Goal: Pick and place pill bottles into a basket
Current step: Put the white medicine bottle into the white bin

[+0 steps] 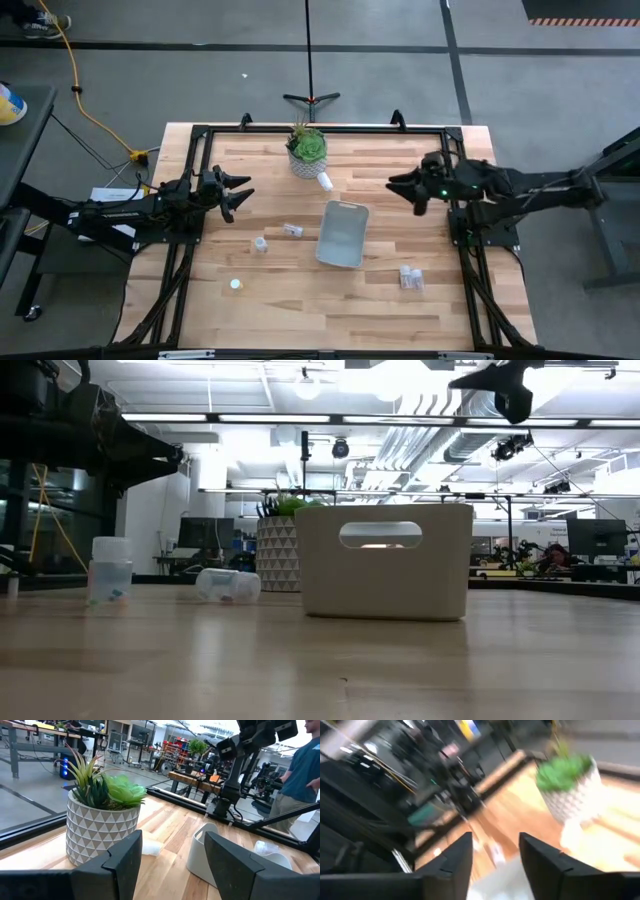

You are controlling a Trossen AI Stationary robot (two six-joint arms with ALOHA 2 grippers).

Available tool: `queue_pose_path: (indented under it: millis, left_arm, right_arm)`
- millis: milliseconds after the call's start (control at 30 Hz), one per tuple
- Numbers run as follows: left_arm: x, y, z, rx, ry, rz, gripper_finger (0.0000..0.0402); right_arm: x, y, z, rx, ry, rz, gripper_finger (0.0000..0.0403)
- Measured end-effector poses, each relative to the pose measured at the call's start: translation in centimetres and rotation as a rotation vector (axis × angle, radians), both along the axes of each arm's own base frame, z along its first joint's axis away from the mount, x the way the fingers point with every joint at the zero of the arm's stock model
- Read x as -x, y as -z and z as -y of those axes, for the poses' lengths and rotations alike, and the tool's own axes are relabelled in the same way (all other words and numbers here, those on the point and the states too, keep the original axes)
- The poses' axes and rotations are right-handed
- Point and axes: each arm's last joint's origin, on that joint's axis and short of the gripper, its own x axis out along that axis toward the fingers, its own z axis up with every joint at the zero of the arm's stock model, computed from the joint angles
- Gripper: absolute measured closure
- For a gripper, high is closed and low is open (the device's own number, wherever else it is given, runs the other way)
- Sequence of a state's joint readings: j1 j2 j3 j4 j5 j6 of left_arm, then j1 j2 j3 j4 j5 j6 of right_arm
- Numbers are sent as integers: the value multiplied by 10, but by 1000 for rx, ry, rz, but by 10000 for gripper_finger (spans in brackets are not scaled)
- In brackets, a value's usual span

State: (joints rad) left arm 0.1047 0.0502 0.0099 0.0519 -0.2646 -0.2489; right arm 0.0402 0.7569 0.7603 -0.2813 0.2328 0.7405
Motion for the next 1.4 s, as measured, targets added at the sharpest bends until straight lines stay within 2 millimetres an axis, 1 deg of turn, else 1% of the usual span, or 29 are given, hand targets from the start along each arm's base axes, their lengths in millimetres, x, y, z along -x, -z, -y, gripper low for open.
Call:
queue_pose_path:
  millis: [100,233,333,400,533,700,800,867,967,1067,1200,1300,1400]
  left_arm:
    - [0,0,0,0,0,0,151]
    - [0,0,0,0,0,0,151]
    - [0,0,0,0,0,0,151]
    - [0,0,0,0,0,0,151]
    - [0,0,0,17,1,6,151]
    - [0,0,0,17,1,7,151]
    - [0,0,0,17,1,7,151]
    - [0,0,0,17,1,7,151]
    - [0,0,0,17,1,7,151]
    - [0,0,0,17,1,7,151]
    - [0,0,0,17,1,7,151]
    - [0,0,0,17,1,7,151]
    - [0,0,0,17,1,7,151]
  right_arm:
    - [-12,-12,0,-28,17,-56,213]
    - [-33,-27,2,45,99,-49,206]
    - [-54,-29,4,116,186,-98,206]
    - [-69,-25,7,159,229,-145,206]
    - [-101,-13,14,183,260,-230,205]
    - [-139,13,26,102,227,-313,205]
    - [-157,29,36,65,203,-368,205]
    - [-167,40,45,30,233,-394,205]
    - [-182,55,59,20,252,-441,205]
    - [-198,68,72,21,184,-492,205]
    - [-216,86,86,-33,119,-532,205]
    - [-223,97,93,-69,95,-580,205]
    - [-224,105,98,-87,95,-621,205]
